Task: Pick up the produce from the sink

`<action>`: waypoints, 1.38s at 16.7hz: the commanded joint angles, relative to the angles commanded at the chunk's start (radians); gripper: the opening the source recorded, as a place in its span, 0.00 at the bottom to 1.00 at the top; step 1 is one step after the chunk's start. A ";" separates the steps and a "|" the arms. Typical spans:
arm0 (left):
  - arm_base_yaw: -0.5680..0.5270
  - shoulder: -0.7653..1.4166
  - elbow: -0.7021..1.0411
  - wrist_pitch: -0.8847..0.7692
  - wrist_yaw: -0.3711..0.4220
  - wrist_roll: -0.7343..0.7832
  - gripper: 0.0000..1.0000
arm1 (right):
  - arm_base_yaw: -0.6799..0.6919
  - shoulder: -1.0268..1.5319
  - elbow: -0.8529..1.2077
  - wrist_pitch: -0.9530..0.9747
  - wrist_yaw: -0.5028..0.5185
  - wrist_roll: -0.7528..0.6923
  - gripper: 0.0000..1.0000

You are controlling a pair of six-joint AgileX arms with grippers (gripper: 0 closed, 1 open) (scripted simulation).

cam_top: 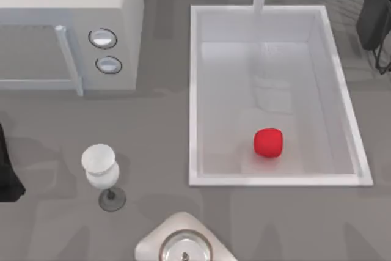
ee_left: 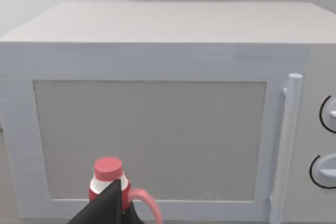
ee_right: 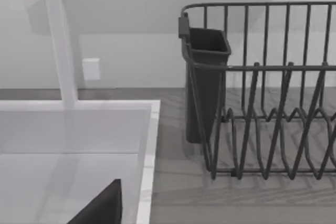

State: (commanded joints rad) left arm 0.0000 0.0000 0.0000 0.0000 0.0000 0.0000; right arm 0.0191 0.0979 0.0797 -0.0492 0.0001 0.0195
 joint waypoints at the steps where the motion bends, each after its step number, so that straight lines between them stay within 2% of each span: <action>1: 0.000 0.000 0.000 0.000 0.000 0.000 1.00 | 0.009 0.048 0.039 -0.024 0.000 0.010 1.00; 7: 0.000 0.000 0.000 0.000 0.000 0.000 1.00 | 0.095 0.484 0.399 -0.246 0.000 0.098 1.00; 18: 0.000 0.000 0.000 0.000 0.000 0.000 1.00 | 0.305 1.548 1.285 -0.793 0.002 0.318 1.00; 23: 0.000 0.000 0.000 0.000 0.000 0.000 1.00 | 0.384 1.948 1.617 -0.998 0.003 0.401 1.00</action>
State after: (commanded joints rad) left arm 0.0000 0.0000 0.0000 0.0000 0.0000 0.0000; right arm 0.4028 2.0454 1.6966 -1.0470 0.0033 0.4203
